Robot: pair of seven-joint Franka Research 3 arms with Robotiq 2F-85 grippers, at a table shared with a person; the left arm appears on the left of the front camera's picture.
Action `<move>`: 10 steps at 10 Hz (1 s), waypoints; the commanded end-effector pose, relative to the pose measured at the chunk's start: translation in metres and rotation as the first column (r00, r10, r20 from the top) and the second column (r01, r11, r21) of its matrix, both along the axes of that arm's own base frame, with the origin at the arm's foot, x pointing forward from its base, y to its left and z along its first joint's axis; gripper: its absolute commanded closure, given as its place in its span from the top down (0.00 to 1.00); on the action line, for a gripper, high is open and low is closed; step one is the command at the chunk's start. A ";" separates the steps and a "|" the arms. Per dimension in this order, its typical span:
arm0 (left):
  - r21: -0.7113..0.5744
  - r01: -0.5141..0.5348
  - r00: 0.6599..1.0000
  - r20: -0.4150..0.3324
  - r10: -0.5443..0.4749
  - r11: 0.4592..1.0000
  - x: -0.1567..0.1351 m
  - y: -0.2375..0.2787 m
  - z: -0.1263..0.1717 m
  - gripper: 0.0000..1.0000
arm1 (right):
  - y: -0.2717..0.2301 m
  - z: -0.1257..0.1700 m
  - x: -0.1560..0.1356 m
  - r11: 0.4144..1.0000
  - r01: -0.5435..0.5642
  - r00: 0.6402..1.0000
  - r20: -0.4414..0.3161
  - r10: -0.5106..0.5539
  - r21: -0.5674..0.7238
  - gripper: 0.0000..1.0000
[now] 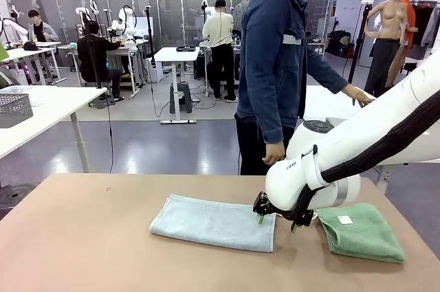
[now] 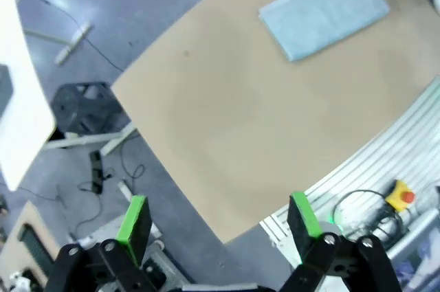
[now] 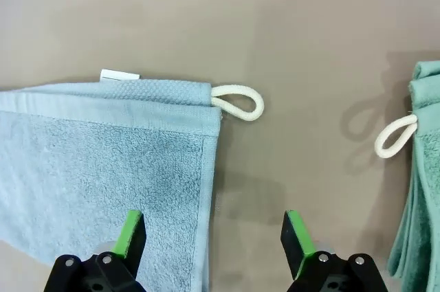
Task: Fold the towels and place them in the basket.
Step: When a person lays out a Towel with hook on the table, fold it in half twice.
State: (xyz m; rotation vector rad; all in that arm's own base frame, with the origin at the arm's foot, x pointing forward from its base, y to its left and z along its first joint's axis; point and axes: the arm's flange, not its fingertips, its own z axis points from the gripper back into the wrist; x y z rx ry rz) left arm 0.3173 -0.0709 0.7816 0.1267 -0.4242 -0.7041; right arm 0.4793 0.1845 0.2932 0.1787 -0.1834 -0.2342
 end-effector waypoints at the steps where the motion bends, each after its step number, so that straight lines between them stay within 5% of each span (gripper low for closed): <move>1: -0.066 -0.129 0.991 -0.049 0.126 0.989 -0.003 0.024 0.013 1.00 | 0.010 -0.001 0.002 0.997 0.078 0.997 0.013 -0.079 0.026 1.00; 10: -0.072 -0.142 0.990 -0.022 0.140 0.987 -0.005 0.046 0.014 1.00 | 0.026 -0.008 0.012 0.988 0.148 0.989 -0.012 -0.148 -0.035 1.00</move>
